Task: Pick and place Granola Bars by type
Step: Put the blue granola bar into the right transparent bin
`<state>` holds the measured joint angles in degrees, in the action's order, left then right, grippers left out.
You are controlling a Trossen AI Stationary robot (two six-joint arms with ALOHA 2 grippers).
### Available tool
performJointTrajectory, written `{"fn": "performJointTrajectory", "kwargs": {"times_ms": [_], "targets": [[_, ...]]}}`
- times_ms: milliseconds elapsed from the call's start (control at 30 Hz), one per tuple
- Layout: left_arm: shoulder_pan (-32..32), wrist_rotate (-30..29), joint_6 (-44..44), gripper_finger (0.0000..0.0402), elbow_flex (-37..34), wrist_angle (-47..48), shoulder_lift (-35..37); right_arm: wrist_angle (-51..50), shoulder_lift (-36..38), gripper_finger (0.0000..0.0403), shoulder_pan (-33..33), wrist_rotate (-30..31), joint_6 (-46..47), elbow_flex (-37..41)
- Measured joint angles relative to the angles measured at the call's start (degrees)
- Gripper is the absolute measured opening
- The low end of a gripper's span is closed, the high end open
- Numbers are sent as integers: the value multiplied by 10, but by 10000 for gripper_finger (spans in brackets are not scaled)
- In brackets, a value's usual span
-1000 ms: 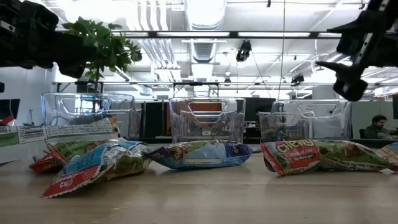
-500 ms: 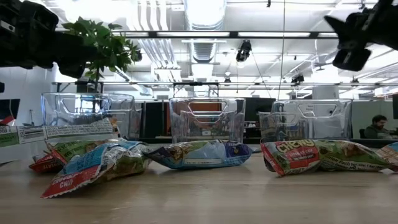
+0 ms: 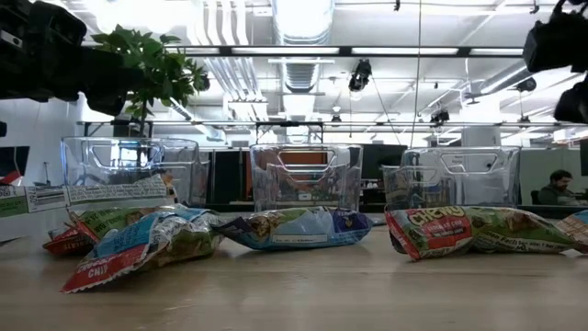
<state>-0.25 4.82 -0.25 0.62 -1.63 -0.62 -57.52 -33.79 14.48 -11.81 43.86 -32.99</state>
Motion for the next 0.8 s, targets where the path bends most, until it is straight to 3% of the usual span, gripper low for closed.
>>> {"fn": "performJointTrajectory", "kwargs": {"times_ms": [200, 433, 800], "targets": [[0, 0, 0, 174, 0, 0, 0, 7, -166, 251, 62, 0, -165, -37], [0, 0, 0, 174, 0, 0, 0, 12, -344, 251, 115, 31, -215, -61], [0, 0, 0, 174, 0, 0, 0, 89, -440, 251, 138, 28, -239, -47]]}}
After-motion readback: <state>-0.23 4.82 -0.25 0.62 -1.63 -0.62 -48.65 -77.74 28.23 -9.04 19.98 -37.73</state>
